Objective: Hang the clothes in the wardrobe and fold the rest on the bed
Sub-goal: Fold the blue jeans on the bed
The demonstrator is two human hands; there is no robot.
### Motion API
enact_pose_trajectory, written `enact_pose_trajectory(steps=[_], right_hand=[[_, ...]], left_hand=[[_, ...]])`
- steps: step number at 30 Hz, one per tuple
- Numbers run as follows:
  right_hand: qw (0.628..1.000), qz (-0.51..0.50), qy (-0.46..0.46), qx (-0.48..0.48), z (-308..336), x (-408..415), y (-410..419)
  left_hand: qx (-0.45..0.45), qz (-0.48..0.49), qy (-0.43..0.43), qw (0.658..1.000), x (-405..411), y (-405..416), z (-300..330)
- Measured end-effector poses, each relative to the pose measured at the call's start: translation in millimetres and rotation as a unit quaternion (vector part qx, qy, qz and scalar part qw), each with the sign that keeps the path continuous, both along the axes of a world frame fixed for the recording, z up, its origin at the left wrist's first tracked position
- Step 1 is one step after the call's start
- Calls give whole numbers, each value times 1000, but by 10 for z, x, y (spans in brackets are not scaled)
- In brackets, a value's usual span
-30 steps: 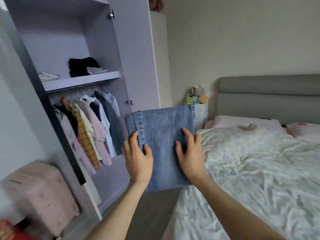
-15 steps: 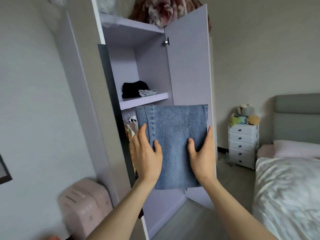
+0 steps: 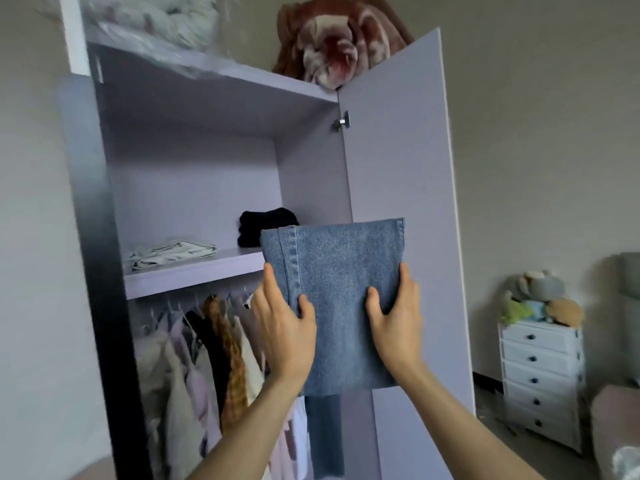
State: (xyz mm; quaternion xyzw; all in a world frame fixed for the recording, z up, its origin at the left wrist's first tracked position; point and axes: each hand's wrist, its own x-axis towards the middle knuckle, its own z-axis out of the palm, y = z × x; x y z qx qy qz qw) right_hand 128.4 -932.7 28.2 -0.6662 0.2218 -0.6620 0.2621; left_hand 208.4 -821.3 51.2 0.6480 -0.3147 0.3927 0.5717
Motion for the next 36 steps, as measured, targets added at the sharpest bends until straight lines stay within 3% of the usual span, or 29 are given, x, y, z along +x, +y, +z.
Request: enact_pose_trajectory(steps=[5, 15, 27, 36], right_hand=[[1000, 5, 14, -17, 382, 491, -849], [998, 38, 18, -51, 763, 1632, -1856], [980, 113, -53, -154, 1919, 4006, -2183], [973, 139, 20, -181, 2234, 5591, -2453]], left_hand=[[-4, 15, 19, 1000, 475, -873, 317], [-4, 53, 7, 999, 1577, -1800, 662], [-59, 164, -76, 982, 3789, -1961, 1735], [-19, 181, -18, 983, 5281, -2117, 2001]])
